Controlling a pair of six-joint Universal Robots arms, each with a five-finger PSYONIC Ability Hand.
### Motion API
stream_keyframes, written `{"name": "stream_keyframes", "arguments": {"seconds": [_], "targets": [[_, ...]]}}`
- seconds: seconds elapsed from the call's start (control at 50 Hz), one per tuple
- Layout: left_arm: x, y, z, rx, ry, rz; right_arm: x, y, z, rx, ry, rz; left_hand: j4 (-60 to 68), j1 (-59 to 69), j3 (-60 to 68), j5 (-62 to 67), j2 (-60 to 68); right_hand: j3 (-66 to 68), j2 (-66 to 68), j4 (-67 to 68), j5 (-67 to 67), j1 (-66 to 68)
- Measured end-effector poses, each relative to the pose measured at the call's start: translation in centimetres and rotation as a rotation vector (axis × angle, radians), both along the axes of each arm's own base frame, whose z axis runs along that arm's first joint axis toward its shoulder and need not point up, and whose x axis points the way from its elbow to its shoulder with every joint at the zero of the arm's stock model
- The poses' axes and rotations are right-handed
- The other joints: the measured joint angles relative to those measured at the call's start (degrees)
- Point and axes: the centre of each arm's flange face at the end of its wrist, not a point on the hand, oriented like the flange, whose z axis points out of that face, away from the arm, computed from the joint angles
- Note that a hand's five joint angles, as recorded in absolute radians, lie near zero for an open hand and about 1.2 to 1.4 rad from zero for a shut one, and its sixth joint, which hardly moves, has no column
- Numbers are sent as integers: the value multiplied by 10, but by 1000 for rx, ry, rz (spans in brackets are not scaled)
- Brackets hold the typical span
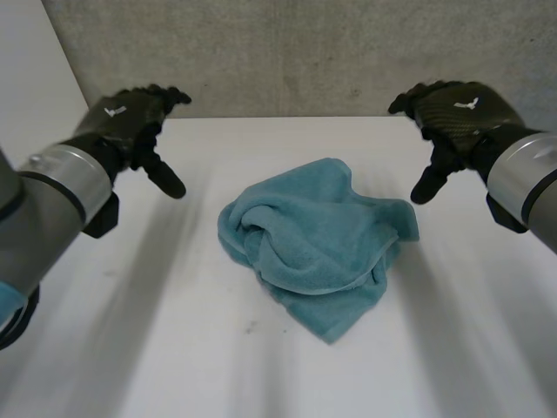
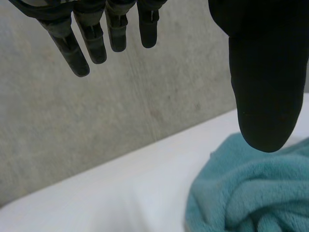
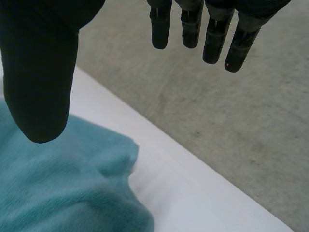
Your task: Fold the laundry
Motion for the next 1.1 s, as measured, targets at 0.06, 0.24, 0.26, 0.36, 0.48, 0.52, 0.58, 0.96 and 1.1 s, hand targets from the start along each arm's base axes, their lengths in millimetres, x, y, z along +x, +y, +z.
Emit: {"name": "stream_keyframes", "arguments": {"seconds": [0.06, 0.24, 0.26, 0.36, 0.48, 0.52, 0.58, 0.96, 1.1], "targets": [[-5, -5, -14, 30, -11, -4, 5, 3, -8, 3, 48, 39, 0, 0, 0, 0, 0, 0, 0, 0, 0, 0], [-28, -14, -61, 115, -43, -54, 20, 18, -45, 62, 219, 179, 0, 1, 0, 0, 0, 0, 0, 0, 0, 0], [-31, -14, -65, 121, -46, -62, 21, 19, -51, 77, 234, 187, 0, 1, 0, 0, 0, 0, 0, 0, 0, 0], [-50, 2, -83, 148, -67, -129, 21, 16, -74, 128, 272, 187, 14, 13, 9, 10, 13, 0, 0, 0, 0, 0], [-69, 43, -92, 174, -94, -224, 7, -6, -93, 118, 266, 100, 64, 66, 56, 58, 62, 1, 0, 0, 0, 0], [-72, 53, -93, 181, -101, -244, 3, -10, -96, 114, 261, 87, 64, 66, 56, 59, 63, 3, 2, 1, 1, 1], [-77, 74, -97, 191, -119, -270, -2, -13, -104, 118, 252, 90, 64, 67, 56, 59, 64, 26, 21, 14, 21, 6], [-98, 73, -133, 145, -149, -181, 16, -16, -153, 168, 197, 277, 100, 102, 93, 95, 99, 215, 210, 202, 190, 169], [-104, 67, -147, 158, -161, -185, 19, -26, -166, 183, 202, 274, 106, 105, 98, 101, 104, 251, 248, 240, 225, 202]]}}
